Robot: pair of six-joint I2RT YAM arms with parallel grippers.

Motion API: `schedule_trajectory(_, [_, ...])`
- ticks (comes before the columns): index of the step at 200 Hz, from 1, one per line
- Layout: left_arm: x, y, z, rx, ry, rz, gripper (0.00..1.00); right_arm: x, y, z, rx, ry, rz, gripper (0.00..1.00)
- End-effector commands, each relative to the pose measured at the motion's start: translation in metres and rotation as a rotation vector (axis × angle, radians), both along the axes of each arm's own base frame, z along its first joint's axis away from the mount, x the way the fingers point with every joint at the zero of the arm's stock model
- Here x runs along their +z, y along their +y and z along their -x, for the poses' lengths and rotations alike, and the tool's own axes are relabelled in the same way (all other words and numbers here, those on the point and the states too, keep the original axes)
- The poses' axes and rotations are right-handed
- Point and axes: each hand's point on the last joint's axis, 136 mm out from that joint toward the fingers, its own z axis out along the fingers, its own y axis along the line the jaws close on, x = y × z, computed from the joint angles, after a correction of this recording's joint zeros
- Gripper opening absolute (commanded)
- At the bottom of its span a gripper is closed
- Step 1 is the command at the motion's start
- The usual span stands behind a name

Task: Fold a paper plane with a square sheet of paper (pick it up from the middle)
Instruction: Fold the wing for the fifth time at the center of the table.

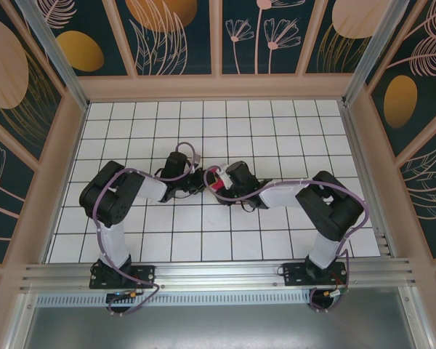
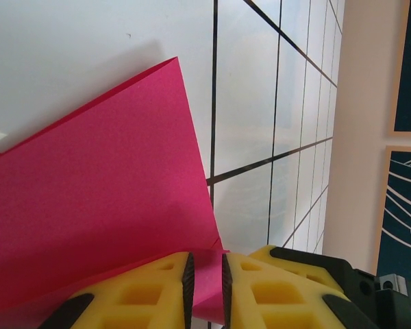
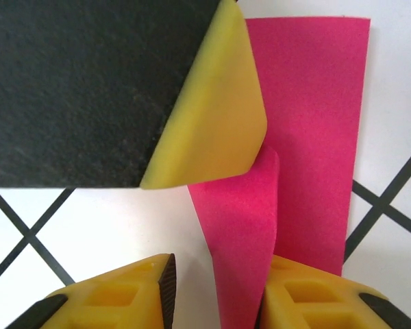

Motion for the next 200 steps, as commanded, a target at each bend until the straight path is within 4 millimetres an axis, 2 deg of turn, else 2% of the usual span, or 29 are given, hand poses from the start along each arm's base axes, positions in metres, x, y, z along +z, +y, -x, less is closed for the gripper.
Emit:
schedule_trajectory(1, [0.003,-0.003,-0.002,-0.014,-0.017,-0.012,0.22,0.006,0.004,-0.006,0.038,-0.054,0.035,0.31])
schedule_trajectory(60, [0.011,-0.004,-0.004,-0.018,-0.033,-0.014,0.22,-0.006,0.002,-0.002,0.057,-0.035,0.053,0.21])
schedule_trajectory(97, [0.025,0.000,-0.009,-0.001,-0.062,-0.037,0.24,-0.006,0.003,0.000,0.057,-0.029,0.040,0.18])
schedule_trajectory(117, [0.036,0.012,-0.016,0.038,-0.080,-0.049,0.25,-0.007,0.003,0.000,0.058,-0.026,0.036,0.18])
schedule_trajectory(142, [0.045,0.035,-0.026,0.105,-0.093,-0.079,0.26,-0.008,0.003,0.001,0.056,-0.024,0.030,0.19])
schedule_trajectory(157, [0.039,0.049,-0.029,0.144,-0.075,-0.102,0.26,-0.008,0.004,0.001,0.055,-0.026,0.025,0.19])
schedule_trajectory(160, [0.048,0.052,-0.031,0.153,-0.095,-0.094,0.26,-0.008,0.004,0.001,0.055,-0.024,0.025,0.20])
schedule_trajectory(165, [0.049,0.056,-0.031,0.160,-0.097,-0.093,0.26,-0.008,0.004,0.001,0.055,-0.024,0.024,0.20])
schedule_trajectory(200, [0.052,0.068,-0.032,0.186,-0.099,-0.104,0.27,-0.008,0.005,0.001,0.062,-0.026,0.018,0.23])
